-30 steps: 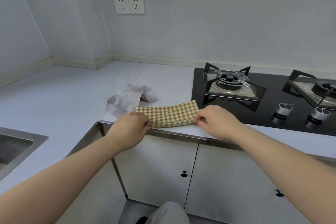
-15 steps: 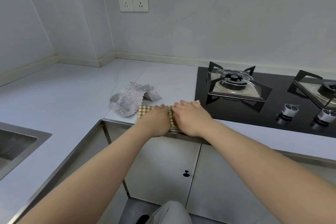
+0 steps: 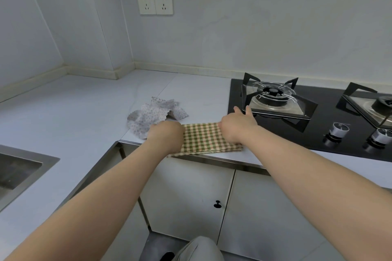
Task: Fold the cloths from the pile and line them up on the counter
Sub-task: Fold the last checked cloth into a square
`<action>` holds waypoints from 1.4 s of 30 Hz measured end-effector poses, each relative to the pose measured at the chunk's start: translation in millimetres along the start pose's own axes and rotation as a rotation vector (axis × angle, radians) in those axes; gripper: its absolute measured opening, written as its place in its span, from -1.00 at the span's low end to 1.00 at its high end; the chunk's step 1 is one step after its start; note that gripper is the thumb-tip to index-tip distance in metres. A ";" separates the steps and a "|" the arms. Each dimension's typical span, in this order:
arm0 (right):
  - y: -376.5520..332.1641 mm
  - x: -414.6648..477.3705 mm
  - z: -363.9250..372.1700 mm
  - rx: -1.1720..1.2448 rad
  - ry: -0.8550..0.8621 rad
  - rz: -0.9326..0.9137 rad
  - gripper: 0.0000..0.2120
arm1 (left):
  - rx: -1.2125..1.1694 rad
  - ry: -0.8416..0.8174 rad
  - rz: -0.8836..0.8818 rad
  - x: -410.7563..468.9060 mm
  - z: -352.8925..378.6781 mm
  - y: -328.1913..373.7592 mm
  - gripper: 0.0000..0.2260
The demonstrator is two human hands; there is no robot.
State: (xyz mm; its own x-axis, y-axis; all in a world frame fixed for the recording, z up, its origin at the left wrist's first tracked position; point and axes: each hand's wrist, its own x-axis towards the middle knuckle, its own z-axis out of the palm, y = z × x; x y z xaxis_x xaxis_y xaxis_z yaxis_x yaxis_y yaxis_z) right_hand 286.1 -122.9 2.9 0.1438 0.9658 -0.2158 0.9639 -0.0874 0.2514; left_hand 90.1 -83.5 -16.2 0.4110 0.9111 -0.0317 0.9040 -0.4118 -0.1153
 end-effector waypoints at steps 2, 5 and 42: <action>4.4 4.2 0.5 0.052 0.004 0.047 -0.51 | -0.049 0.078 -0.076 4.0 -0.6 -3.5 -0.71; 7.3 8.9 2.9 0.177 0.040 0.074 -0.55 | -0.043 0.126 -0.111 10.0 1.4 -13.0 -0.72; 58.0 -75.0 -65.4 0.580 -0.014 -0.344 -0.51 | -0.974 0.288 -0.096 -22.7 -70.4 -33.1 -0.71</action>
State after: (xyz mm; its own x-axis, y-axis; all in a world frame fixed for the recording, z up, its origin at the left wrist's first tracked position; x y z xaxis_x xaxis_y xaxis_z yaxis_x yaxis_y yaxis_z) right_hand 316.6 -184.4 95.3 -0.1935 0.9593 -0.2059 0.9191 0.1038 -0.3801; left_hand 59.1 -91.9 58.2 0.2284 0.9549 0.1898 0.5850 -0.2904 0.7573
